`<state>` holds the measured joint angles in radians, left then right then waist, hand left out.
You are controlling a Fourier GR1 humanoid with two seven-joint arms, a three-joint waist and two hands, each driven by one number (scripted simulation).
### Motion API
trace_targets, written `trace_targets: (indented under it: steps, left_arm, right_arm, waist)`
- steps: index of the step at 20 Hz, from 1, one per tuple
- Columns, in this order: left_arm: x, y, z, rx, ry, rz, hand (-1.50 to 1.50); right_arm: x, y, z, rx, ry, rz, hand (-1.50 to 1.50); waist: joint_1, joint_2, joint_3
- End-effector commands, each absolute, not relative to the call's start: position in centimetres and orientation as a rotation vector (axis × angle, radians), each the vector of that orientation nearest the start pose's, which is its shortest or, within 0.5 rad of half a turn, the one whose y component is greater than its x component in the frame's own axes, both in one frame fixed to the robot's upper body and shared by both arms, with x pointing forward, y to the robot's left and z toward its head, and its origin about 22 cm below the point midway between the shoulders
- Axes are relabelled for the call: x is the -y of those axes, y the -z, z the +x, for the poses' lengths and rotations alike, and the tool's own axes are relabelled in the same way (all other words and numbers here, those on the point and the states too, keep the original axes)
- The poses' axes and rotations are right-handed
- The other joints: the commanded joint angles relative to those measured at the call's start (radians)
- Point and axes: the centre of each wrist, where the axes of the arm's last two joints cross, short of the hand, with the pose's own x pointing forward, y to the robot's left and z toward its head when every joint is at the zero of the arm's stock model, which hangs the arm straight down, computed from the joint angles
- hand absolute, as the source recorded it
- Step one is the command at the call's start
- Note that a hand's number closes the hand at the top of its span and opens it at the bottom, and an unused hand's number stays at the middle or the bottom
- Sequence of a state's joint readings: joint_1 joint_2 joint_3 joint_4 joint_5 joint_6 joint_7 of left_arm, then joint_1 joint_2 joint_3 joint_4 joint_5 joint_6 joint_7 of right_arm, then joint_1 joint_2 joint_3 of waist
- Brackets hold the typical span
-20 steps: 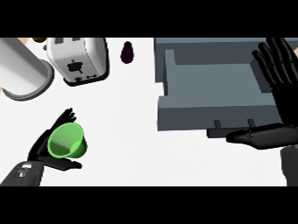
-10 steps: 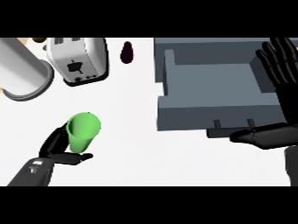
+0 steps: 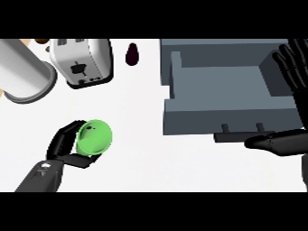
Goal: Pick up the cup, place it into the drawer and close the drawer
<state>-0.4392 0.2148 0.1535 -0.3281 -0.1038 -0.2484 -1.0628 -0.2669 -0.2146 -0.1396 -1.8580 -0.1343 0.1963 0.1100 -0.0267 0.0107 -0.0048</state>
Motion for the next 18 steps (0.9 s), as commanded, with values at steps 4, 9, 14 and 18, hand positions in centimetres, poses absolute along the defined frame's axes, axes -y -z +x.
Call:
trace_targets:
  steps: [4, 9, 14, 18]
  left_arm:
    - [-28.0, 13.8, 28.2, 1.950, -0.180, 0.295, 1.50]
    - [-27.2, 11.9, 30.6, 2.098, -0.239, -0.029, 1.50]
    - [-25.8, 7.1, 35.3, 2.126, -0.092, -0.173, 1.50]
    - [-19.6, 3.3, 38.0, 2.173, -0.045, -0.216, 1.50]
  right_arm:
    - [26.9, -15.1, 27.4, 1.997, -0.265, 0.069, -1.50]
    - [27.0, -14.3, 26.8, 1.986, -0.269, 0.045, -1.50]
    - [28.6, -15.2, 27.0, 1.991, -0.248, 0.022, -1.50]
    - [27.1, -15.9, 27.3, 1.970, -0.266, 0.009, -1.50]
  waist:
    - [0.013, -0.001, 0.001]
    - [0.010, -0.005, 0.003]
    - [0.020, -0.011, 0.005]
    - [0.033, -0.016, 0.005]
